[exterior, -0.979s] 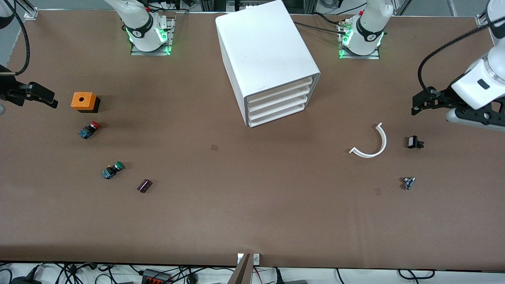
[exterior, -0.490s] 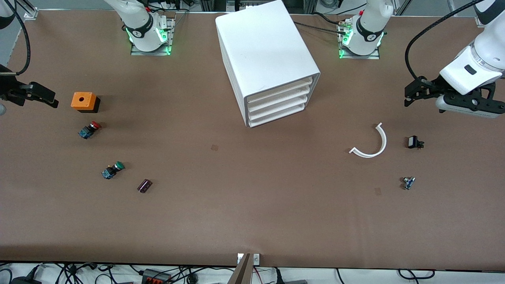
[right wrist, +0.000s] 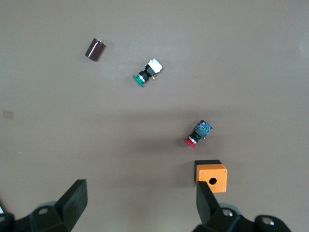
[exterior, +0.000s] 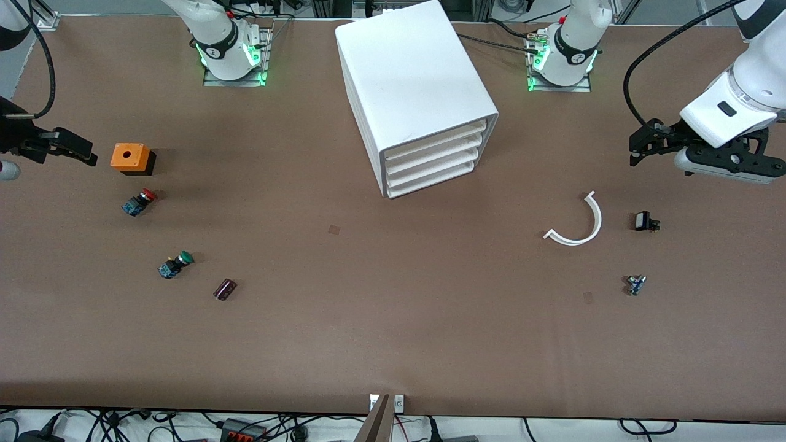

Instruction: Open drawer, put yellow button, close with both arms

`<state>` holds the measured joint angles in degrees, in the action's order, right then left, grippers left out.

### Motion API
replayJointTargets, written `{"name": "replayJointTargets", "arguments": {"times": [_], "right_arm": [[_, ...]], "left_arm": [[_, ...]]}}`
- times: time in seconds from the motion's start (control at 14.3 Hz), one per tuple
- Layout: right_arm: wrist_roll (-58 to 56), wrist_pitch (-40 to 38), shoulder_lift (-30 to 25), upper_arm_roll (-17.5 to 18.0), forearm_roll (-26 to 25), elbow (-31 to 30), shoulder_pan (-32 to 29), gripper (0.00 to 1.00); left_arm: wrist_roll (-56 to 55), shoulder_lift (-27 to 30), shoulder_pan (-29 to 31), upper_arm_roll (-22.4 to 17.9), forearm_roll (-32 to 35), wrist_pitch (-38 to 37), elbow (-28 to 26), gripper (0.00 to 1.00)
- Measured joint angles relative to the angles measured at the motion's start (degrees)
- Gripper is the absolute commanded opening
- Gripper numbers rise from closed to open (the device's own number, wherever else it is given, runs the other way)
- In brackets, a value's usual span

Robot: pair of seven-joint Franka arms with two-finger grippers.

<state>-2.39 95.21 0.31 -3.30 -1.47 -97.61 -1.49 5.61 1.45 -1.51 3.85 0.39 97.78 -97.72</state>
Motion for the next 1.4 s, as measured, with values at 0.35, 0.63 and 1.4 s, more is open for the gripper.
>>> {"name": "replayJointTargets", "arguments": {"times": [0.35, 0.63, 1.4], "right_arm": [[0.0, 0.5, -1.1, 0.0, 0.0, -1.2, 0.0, 1.0], [0.0, 1.0, -1.1, 0.0, 0.0, -1.2, 0.0, 1.0], [0.0, 1.1, -1.1, 0.0, 0.0, -1.3, 0.0, 1.0]], "left_arm": [[0.0, 0.0, 0.0, -0.1, 0.0, -0.2, 0.0, 1.0], [0.0, 0.0, 0.0, -0.1, 0.0, -0.3, 0.0, 1.0], [0.0, 0.0, -0.1, 0.0, 0.0, -0.5, 0.0, 1.0]]}}
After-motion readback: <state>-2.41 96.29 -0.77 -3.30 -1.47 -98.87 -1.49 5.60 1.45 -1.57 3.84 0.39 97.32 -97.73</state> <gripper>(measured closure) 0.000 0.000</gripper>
